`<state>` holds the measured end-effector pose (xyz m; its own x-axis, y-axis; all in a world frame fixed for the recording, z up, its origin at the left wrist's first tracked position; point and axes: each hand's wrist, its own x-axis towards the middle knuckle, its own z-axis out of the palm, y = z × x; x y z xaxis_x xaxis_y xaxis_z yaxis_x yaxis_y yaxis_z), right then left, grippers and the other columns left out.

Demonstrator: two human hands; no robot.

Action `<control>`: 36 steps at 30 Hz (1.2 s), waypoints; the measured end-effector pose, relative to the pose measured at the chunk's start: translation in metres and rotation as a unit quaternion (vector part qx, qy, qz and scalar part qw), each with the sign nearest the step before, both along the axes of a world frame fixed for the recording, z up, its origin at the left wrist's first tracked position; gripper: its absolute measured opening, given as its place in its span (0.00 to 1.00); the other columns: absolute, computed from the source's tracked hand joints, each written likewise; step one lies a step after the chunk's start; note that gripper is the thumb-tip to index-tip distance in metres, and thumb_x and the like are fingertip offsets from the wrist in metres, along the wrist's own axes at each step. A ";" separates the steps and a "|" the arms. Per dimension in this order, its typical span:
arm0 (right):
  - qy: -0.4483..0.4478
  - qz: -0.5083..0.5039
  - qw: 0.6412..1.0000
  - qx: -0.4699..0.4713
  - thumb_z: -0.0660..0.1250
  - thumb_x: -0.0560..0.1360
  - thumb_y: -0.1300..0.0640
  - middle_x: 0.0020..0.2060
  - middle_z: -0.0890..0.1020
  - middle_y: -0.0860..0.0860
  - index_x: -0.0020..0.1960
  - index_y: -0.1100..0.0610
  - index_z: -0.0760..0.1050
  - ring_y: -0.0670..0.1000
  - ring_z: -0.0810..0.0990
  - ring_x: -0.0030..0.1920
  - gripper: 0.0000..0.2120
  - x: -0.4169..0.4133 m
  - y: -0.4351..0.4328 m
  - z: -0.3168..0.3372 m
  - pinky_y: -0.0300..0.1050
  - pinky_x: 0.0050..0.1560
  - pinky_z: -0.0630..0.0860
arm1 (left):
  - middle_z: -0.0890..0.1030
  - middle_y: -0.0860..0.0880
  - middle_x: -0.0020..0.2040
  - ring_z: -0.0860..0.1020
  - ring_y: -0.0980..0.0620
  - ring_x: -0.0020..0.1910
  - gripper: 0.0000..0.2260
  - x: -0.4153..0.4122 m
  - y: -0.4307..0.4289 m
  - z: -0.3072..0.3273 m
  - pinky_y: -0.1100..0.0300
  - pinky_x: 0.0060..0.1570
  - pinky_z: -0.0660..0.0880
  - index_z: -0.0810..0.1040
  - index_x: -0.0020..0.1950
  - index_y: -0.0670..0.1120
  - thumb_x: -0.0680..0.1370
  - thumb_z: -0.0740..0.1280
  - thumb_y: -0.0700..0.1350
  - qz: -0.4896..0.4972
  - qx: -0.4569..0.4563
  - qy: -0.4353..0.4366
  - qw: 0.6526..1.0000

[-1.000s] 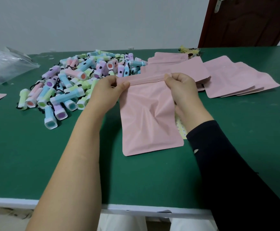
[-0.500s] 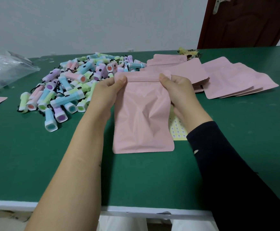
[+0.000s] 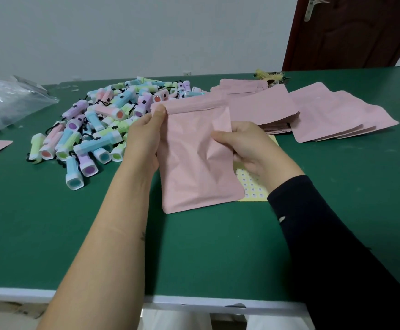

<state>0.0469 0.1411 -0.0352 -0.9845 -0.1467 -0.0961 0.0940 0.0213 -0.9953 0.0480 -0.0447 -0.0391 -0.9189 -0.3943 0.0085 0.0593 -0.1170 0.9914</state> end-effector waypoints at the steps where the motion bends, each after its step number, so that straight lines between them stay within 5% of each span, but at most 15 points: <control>1: 0.006 -0.023 1.000 -0.005 0.69 0.76 0.63 0.42 0.85 0.60 0.47 0.66 0.80 0.50 0.81 0.36 0.06 0.000 -0.002 -0.002 0.40 0.33 0.78 | 0.86 0.53 0.44 0.84 0.54 0.45 0.09 0.000 -0.002 -0.001 0.56 0.51 0.80 0.83 0.45 0.49 0.78 0.69 0.53 -0.011 -0.022 -0.017 1.000; 5: 0.025 -0.115 0.992 -0.036 0.69 0.76 0.59 0.52 0.80 0.70 0.57 0.77 0.71 0.54 0.72 0.40 0.21 -0.002 -0.003 -0.002 0.49 0.40 0.72 | 0.85 0.54 0.46 0.82 0.53 0.46 0.09 0.002 0.001 -0.005 0.57 0.48 0.78 0.82 0.53 0.50 0.77 0.70 0.52 -0.094 -0.117 -0.076 0.986; 7: 0.014 -0.093 0.995 -0.040 0.68 0.78 0.58 0.52 0.82 0.64 0.57 0.73 0.74 0.55 0.76 0.41 0.18 -0.004 -0.001 -0.003 0.54 0.46 0.79 | 0.83 0.54 0.44 0.80 0.57 0.39 0.07 0.000 0.005 -0.006 0.63 0.38 0.74 0.81 0.56 0.49 0.79 0.68 0.45 -0.070 -0.153 -0.067 0.983; 10: -0.005 -0.014 1.000 -0.013 0.66 0.78 0.62 0.53 0.84 0.57 0.59 0.63 0.78 0.51 0.83 0.45 0.11 -0.002 0.000 -0.005 0.50 0.51 0.82 | 0.81 0.52 0.50 0.77 0.58 0.40 0.15 -0.004 0.004 -0.008 0.66 0.35 0.71 0.77 0.65 0.49 0.79 0.65 0.41 0.015 -0.211 -0.059 0.976; 14: 0.008 -0.056 0.997 0.055 0.67 0.76 0.64 0.53 0.82 0.54 0.65 0.59 0.74 0.46 0.81 0.38 0.17 -0.006 0.007 -0.005 0.46 0.50 0.79 | 0.75 0.46 0.68 0.75 0.46 0.60 0.23 -0.006 -0.007 -0.013 0.60 0.52 0.68 0.66 0.75 0.47 0.79 0.62 0.41 0.062 -0.304 -0.110 0.944; 17: 0.032 -0.087 0.993 0.079 0.68 0.76 0.63 0.51 0.83 0.53 0.63 0.58 0.76 0.47 0.82 0.42 0.15 -0.010 0.023 -0.006 0.44 0.47 0.79 | 0.68 0.42 0.73 0.65 0.40 0.71 0.24 -0.005 -0.005 -0.015 0.49 0.65 0.65 0.64 0.76 0.45 0.80 0.63 0.45 0.094 -0.423 -0.159 0.887; 20: 0.059 -0.097 0.989 0.097 0.68 0.76 0.61 0.50 0.83 0.51 0.61 0.57 0.78 0.47 0.82 0.42 0.14 -0.014 0.035 -0.011 0.43 0.48 0.80 | 0.70 0.43 0.71 0.63 0.41 0.71 0.19 0.000 0.006 -0.012 0.51 0.67 0.61 0.72 0.71 0.47 0.80 0.64 0.44 0.112 -0.482 -0.053 0.868; 24: 0.111 -0.089 0.977 0.161 0.67 0.76 0.60 0.46 0.84 0.47 0.56 0.53 0.80 0.43 0.82 0.42 0.10 -0.019 0.050 -0.020 0.37 0.45 0.80 | 0.81 0.52 0.60 0.74 0.51 0.63 0.12 0.011 0.044 -0.010 0.63 0.59 0.66 0.81 0.61 0.48 0.79 0.65 0.42 -0.056 -0.498 0.103 0.859; 29: 0.166 -0.002 0.925 0.342 0.64 0.78 0.58 0.49 0.83 0.42 0.50 0.44 0.79 0.43 0.80 0.50 0.10 -0.014 0.072 -0.022 0.37 0.46 0.74 | 0.78 0.55 0.66 0.65 0.50 0.72 0.19 0.018 0.082 -0.032 0.54 0.69 0.64 0.75 0.69 0.50 0.79 0.66 0.53 -0.248 -0.601 0.113 0.751; 33: 0.147 0.045 0.902 0.403 0.65 0.78 0.59 0.53 0.82 0.44 0.56 0.48 0.79 0.45 0.79 0.54 0.10 -0.010 0.082 -0.023 0.41 0.57 0.73 | 0.79 0.48 0.59 0.73 0.45 0.63 0.20 0.019 0.095 -0.043 0.48 0.60 0.71 0.73 0.68 0.46 0.81 0.63 0.55 -0.268 -0.644 0.064 0.714; 36: 0.133 0.087 0.893 0.421 0.69 0.76 0.55 0.58 0.80 0.44 0.61 0.49 0.78 0.44 0.77 0.58 0.14 -0.005 0.085 -0.021 0.40 0.60 0.70 | 0.79 0.50 0.62 0.74 0.46 0.62 0.21 0.016 0.094 -0.044 0.49 0.59 0.72 0.72 0.70 0.49 0.80 0.63 0.57 -0.236 -0.637 0.052 0.732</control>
